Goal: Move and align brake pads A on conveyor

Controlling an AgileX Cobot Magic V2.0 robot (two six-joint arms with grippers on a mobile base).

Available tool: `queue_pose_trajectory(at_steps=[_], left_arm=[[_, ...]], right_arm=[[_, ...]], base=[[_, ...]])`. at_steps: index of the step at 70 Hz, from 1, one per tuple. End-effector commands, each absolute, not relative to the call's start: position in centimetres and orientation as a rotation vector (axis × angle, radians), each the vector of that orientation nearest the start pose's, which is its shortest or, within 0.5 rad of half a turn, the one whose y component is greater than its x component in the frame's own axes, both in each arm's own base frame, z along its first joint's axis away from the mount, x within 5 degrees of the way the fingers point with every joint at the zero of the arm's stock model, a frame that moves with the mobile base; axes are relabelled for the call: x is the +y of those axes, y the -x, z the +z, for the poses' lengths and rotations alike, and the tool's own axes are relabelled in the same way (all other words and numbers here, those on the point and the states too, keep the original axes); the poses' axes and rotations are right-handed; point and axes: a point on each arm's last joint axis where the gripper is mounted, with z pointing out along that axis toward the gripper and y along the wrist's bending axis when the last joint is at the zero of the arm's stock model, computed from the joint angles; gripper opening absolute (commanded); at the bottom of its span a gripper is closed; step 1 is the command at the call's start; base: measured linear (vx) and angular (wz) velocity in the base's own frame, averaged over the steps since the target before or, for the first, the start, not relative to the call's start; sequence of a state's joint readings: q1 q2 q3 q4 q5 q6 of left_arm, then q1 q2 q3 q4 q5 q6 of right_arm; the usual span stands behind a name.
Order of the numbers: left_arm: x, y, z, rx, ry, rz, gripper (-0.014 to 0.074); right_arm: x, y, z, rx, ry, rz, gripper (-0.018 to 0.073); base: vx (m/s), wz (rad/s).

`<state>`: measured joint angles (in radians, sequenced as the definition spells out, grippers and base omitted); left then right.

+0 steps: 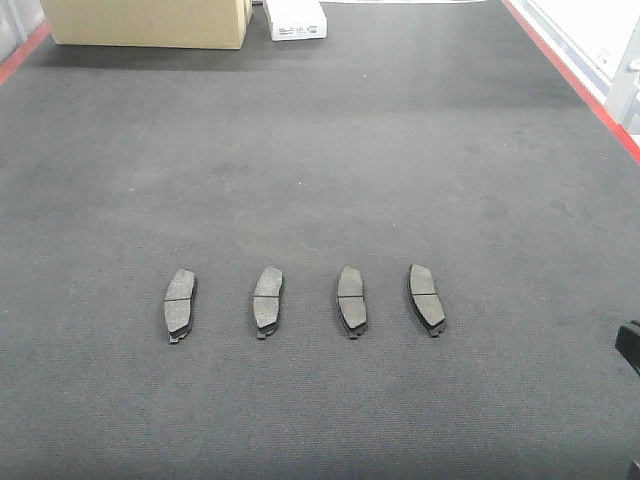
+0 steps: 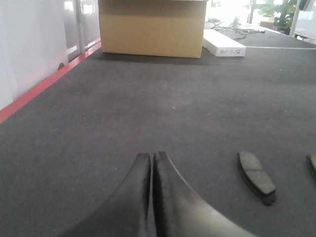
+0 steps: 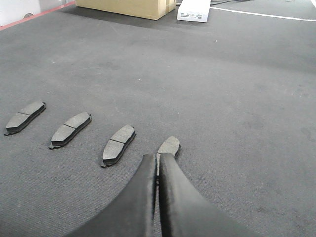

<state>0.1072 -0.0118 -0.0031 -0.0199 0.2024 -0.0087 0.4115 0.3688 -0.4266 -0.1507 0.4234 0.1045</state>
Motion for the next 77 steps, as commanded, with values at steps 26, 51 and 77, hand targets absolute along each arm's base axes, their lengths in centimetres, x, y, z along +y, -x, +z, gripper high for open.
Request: queue_pose_trajectory(at_steps=[26,51,77], left_arm=[[0.56,-5.44,20.27,1.563,0.132,0.033,-0.0006],[0.56,-5.44,20.27,1.563,0.132,0.033,-0.0006],[0.56,-5.44,20.27,1.563,0.132,0.033,-0.0006]], right_arm=[[2.88,-7.95,30.83,1.723,0.36,0.211,-0.0006],[2.88,-7.95,30.83,1.723,0.36,0.211,-0.0006],[2.88,-7.95,30.83,1.721,0.364,0.207,-0.0006]], base=[[0.0,0.0],[0.0,0.0],[0.0,0.0]])
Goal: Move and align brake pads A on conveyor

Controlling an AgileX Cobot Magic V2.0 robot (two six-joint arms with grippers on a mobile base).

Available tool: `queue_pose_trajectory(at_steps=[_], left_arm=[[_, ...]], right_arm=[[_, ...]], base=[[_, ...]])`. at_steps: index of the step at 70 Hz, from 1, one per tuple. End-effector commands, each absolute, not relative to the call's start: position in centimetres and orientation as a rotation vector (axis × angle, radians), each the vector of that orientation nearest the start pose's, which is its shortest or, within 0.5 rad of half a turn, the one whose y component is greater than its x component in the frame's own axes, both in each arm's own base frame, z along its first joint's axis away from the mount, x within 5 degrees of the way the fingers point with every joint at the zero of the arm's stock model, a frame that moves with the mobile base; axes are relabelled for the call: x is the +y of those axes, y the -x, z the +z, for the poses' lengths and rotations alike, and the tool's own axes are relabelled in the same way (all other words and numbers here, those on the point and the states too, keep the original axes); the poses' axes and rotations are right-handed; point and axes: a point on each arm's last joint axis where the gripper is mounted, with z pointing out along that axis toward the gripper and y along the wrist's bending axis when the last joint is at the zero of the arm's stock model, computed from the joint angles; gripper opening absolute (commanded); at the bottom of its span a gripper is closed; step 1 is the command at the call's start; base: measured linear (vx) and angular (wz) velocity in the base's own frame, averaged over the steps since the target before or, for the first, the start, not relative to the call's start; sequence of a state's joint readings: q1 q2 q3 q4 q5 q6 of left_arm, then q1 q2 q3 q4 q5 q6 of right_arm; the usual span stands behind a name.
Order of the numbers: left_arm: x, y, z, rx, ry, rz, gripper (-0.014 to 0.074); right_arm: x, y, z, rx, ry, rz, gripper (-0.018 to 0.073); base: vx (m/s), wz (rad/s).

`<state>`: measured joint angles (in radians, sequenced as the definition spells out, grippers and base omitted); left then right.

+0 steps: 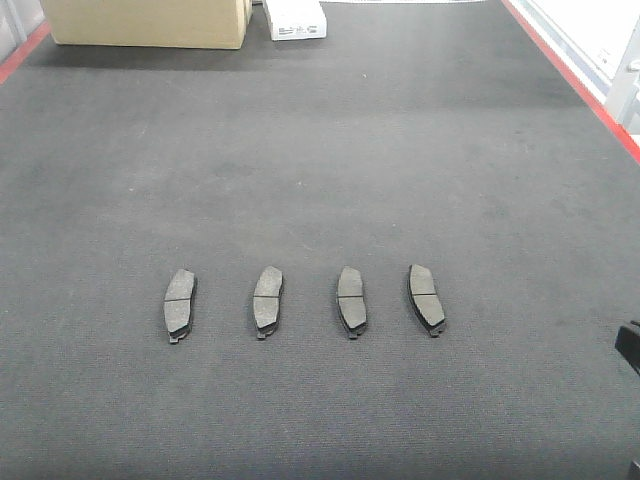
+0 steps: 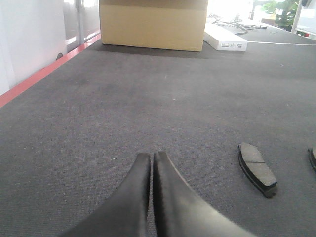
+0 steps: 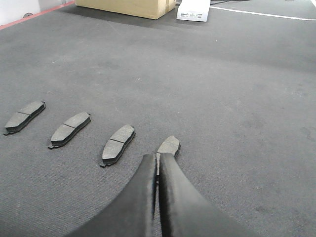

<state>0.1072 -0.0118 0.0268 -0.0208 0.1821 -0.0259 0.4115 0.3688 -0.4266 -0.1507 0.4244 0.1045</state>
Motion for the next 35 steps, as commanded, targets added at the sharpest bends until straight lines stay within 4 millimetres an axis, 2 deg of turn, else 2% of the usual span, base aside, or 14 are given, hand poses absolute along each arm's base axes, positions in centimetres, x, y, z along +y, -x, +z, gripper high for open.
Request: queue_pose_trajectory(at_steps=[1,7,13,24,35], left_arm=[[0.6,-5.4,20.3,1.563,0.132,0.033,-0.0006],[0.6,-5.4,20.3,1.563,0.132,0.033,-0.0006],[0.6,-5.4,20.3,1.563,0.132,0.033,-0.0006],[0.6,-5.4,20.3,1.563,0.132,0.033,-0.0006],[0.6,-5.4,20.3,1.563,0.132,0.033,-0.0006]], right_arm=[[2.9,-8.0,30.9,1.718,0.368,0.204,-0.0006],[3.0,-8.0,31.0,1.677,0.384,0.195,-0.0006],[2.9,-8.4,30.2,1.621,0.37,0.168,-0.0006],[2.1,-8.8,27.2,1.585,0.239,0.129,-0.0004],[0.8,-7.5,25.1,1.535,0.128,0.031,-0.0003]], base=[[0.0,0.0],[0.0,0.0],[0.0,0.0],[0.0,0.0],[0.0,0.0]])
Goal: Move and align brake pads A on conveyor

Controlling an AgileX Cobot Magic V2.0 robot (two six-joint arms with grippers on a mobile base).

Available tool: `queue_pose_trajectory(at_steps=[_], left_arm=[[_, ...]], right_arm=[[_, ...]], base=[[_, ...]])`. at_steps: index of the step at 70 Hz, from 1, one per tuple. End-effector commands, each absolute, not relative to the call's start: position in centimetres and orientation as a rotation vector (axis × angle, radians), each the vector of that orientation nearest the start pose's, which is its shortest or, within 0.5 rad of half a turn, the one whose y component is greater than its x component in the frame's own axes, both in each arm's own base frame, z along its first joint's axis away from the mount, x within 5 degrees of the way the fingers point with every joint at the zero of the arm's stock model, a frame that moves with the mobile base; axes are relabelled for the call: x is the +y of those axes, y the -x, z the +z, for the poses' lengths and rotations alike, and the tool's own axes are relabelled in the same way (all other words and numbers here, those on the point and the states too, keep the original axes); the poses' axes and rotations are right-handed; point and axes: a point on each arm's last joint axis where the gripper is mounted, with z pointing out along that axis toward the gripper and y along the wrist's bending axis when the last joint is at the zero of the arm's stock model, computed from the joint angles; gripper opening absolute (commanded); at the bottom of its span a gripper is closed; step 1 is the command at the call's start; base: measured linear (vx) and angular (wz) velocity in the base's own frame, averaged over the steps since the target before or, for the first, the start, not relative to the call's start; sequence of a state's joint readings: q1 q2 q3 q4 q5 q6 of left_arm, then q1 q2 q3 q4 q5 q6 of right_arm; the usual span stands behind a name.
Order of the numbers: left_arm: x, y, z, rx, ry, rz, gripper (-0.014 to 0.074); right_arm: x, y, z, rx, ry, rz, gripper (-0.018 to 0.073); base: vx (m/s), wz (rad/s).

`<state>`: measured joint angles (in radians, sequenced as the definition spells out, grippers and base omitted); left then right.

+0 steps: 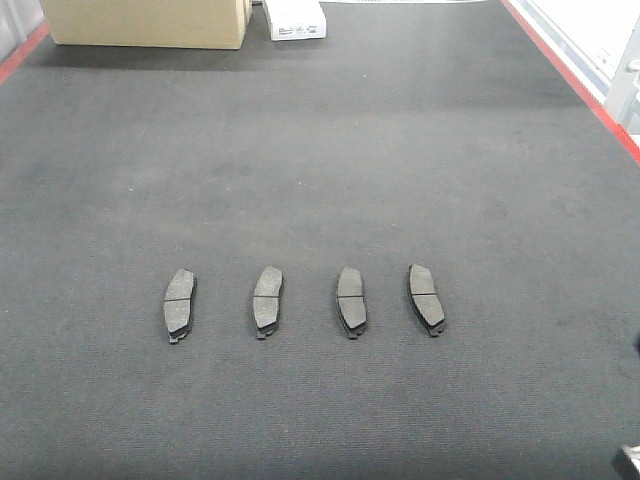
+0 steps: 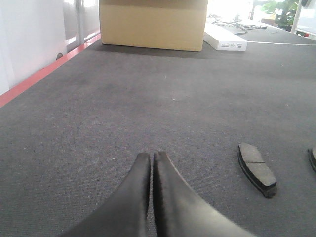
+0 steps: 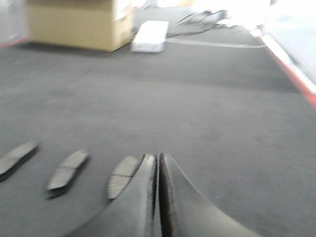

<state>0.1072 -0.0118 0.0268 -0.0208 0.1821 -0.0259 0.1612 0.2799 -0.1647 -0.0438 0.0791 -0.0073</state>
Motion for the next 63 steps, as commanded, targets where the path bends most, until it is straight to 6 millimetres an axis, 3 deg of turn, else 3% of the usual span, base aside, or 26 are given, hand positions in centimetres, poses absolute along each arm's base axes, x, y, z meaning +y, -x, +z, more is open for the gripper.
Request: queue_pose_trajectory(at_steps=[1,21,63], left_arm=[[0.6,-5.4,20.3,1.563,0.132,0.033,-0.0006],[0.6,-5.4,20.3,1.563,0.132,0.033,-0.0006],[0.6,-5.4,20.3,1.563,0.133,0.032,-0.0006]], right_arm=[[0.7,-7.4,24.9,1.533,0.12,0.023,-0.0003],[-0.2,-5.6,19.7,1.516,-0.016,-0.042,-0.0003],[-0.2,-5.7,19.5,1.544,-0.004,-0.042,-0.0003]], base=[[0.0,0.0],[0.0,0.0],[0.0,0.0]])
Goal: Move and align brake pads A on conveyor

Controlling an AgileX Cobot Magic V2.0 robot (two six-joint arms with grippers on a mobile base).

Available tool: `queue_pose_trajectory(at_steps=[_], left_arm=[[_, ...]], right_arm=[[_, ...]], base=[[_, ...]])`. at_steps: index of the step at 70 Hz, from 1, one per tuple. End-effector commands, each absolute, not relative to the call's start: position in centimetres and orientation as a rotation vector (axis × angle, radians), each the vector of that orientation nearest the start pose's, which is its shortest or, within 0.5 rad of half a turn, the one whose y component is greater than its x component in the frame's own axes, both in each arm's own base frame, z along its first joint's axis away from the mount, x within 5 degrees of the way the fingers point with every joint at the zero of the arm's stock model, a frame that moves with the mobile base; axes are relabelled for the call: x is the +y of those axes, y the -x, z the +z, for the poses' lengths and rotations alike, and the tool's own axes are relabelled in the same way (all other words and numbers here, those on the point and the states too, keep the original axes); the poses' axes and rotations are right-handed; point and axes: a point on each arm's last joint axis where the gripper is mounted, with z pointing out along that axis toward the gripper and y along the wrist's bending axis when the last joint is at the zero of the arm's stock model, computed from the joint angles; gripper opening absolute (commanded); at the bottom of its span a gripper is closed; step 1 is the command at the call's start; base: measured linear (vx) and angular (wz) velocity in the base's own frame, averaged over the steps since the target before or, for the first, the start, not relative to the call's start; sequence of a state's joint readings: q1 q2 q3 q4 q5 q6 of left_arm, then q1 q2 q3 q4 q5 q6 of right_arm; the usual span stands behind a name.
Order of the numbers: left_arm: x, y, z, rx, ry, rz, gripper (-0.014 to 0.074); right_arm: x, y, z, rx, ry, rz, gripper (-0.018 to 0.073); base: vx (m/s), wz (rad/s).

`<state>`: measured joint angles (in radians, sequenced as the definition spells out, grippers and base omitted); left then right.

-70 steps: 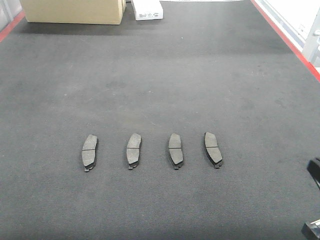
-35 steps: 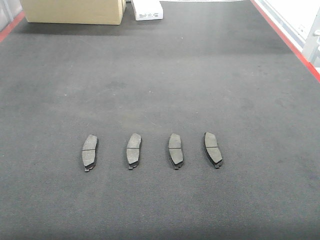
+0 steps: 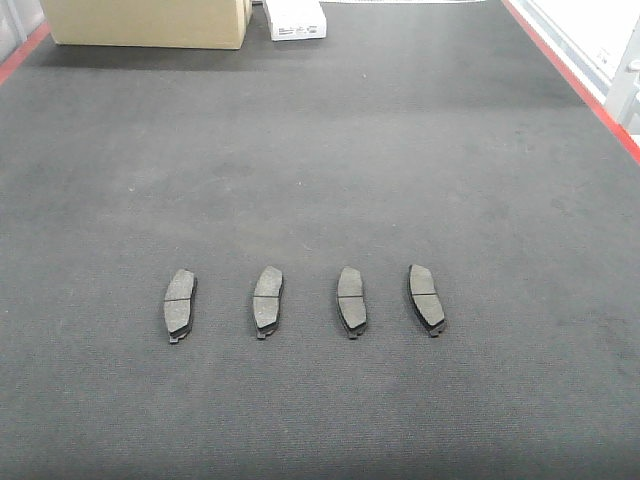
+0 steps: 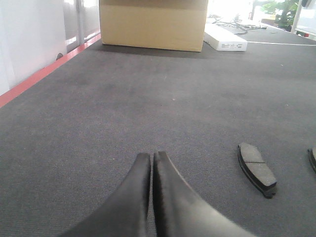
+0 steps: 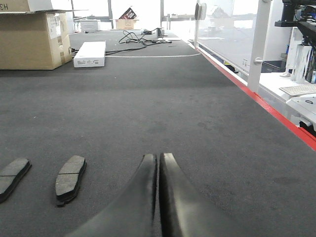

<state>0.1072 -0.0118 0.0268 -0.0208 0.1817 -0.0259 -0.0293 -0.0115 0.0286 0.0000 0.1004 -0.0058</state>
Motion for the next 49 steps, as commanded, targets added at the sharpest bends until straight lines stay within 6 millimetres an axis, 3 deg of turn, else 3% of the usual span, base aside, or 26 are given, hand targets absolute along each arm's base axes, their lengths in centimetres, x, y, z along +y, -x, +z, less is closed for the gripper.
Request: queue_pose_trajectory(at_steps=[1,49], left_arm=[[0.56,-5.44,20.27,1.563,0.133,0.032,-0.0006],[0.56,-5.44,20.27,1.563,0.133,0.032,-0.0006]], right_arm=[[-0.17,-5.65,19.52,1.544,-0.004,-0.042,-0.0003],[-0.17,-5.65,19.52,1.544,-0.004,-0.042,-0.0003]], base=[[0.0,0.0],[0.0,0.0]])
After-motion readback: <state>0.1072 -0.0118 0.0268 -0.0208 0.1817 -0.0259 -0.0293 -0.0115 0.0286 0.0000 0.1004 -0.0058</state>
